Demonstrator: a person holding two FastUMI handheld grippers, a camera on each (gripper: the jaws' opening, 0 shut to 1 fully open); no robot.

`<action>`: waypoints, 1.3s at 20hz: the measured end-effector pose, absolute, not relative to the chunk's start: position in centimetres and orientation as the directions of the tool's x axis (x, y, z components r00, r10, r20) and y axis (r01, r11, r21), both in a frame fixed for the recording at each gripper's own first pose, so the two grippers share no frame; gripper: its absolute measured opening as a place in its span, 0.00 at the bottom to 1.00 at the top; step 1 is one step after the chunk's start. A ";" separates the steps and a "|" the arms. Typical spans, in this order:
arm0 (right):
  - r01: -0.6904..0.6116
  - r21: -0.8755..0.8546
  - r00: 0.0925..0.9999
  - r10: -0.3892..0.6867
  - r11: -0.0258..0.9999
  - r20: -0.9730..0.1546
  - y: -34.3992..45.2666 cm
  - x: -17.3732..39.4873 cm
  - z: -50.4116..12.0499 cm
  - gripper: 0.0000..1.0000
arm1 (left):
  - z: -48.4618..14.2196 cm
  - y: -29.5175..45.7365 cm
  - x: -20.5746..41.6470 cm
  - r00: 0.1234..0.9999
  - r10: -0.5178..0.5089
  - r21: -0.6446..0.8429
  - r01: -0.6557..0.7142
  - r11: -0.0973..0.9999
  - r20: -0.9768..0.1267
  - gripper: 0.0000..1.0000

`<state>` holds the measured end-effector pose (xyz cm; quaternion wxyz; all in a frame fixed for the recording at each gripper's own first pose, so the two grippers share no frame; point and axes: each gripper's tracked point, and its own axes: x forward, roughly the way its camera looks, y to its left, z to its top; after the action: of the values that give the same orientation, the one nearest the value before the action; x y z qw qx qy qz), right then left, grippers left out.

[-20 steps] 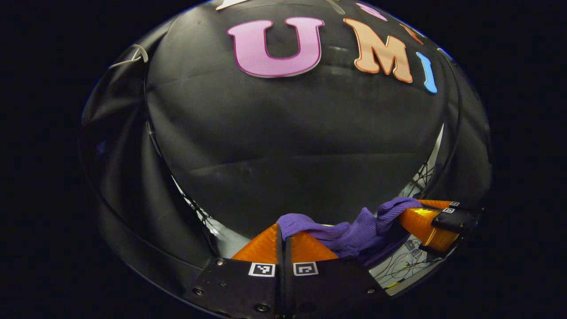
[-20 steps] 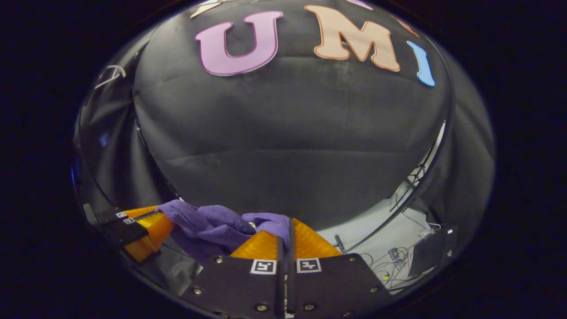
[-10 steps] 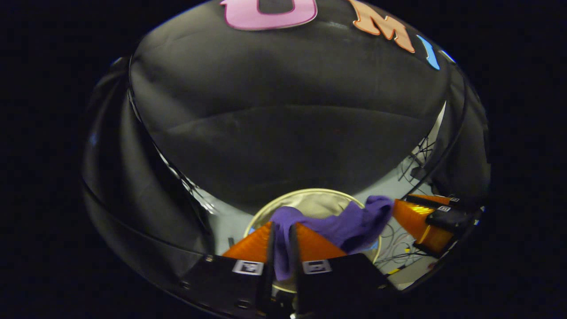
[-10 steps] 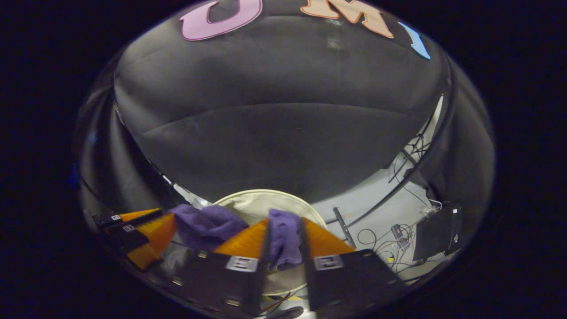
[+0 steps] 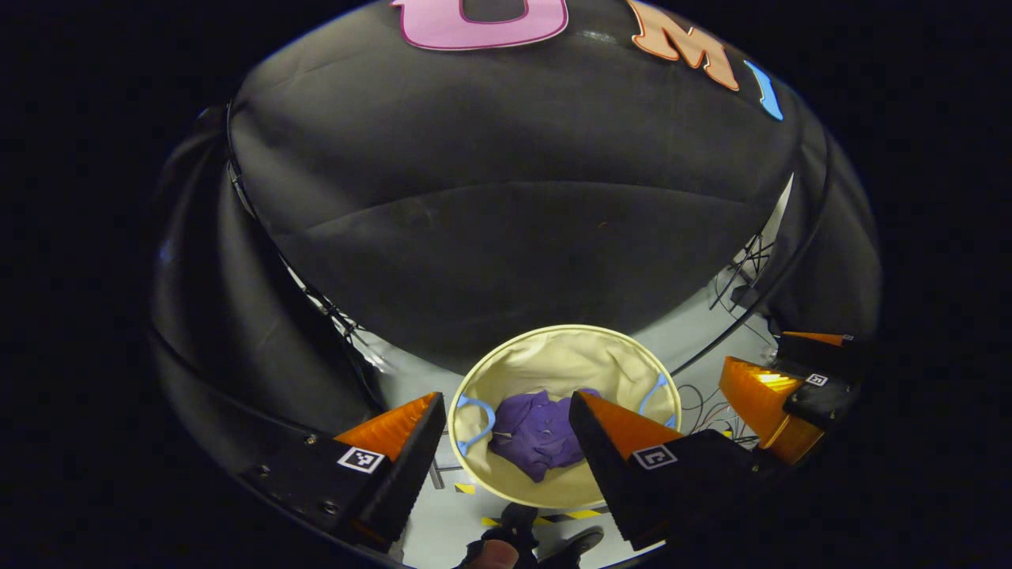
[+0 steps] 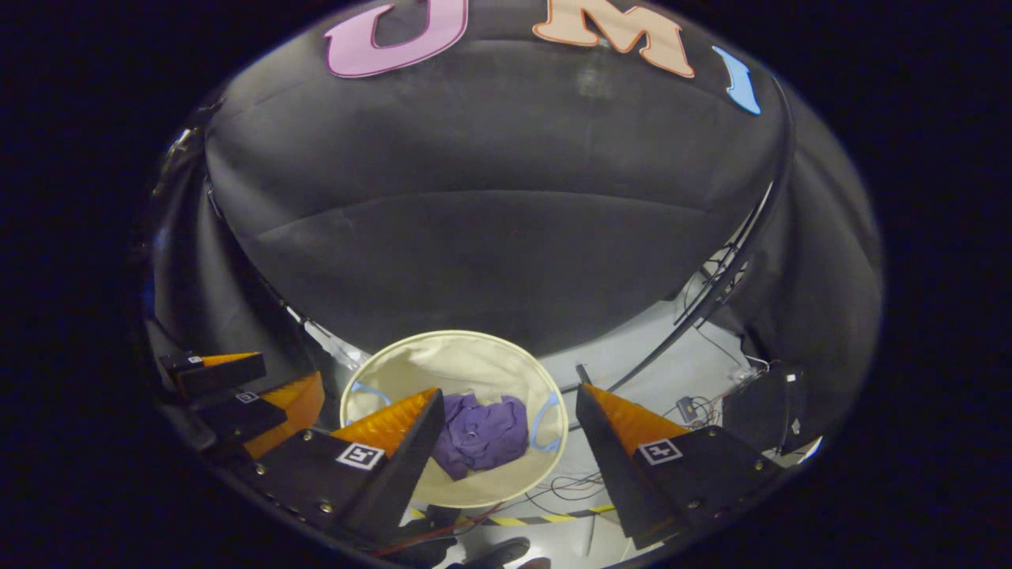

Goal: Grasp the clothes on the hanger with both hands and then place them into the laundry hamper below.

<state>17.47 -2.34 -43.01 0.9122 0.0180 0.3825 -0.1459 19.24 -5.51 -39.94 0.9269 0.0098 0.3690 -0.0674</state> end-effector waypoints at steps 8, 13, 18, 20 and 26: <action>0.267 -0.012 0.704 -0.203 0.964 -0.681 0.1 14.8 -36.9 1.00 | -34.3 -2.8 15.6 0.752 -0.102 -0.025 0.114 0.993 -0.651 0.98; 0.231 -0.011 0.750 -0.186 0.973 -0.635 1.6 13.5 -32.3 1.00 | -31.0 -1.3 14.0 0.795 -0.094 -0.016 0.106 0.994 -0.599 0.98; 0.222 0.016 0.804 -0.174 0.975 -0.568 2.3 12.9 -27.2 1.00 | -27.5 -0.3 12.9 0.835 -0.079 -0.020 0.081 0.997 -0.544 0.98; 0.209 0.009 0.825 -0.172 0.978 -0.538 2.4 12.7 -25.2 1.00 | -26.0 -0.2 12.5 0.850 -0.076 -0.029 0.071 0.997 -0.522 0.98; 0.180 0.006 0.871 -0.157 0.984 -0.465 2.9 11.3 -20.6 0.96 | -21.3 0.3 10.7 0.891 -0.063 -0.044 0.048 0.998 -0.449 0.98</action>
<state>11.28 2.93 -20.58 0.9670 0.0245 0.2384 -0.0871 10.70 0.33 -21.29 0.9723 -0.0160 0.2314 -0.0284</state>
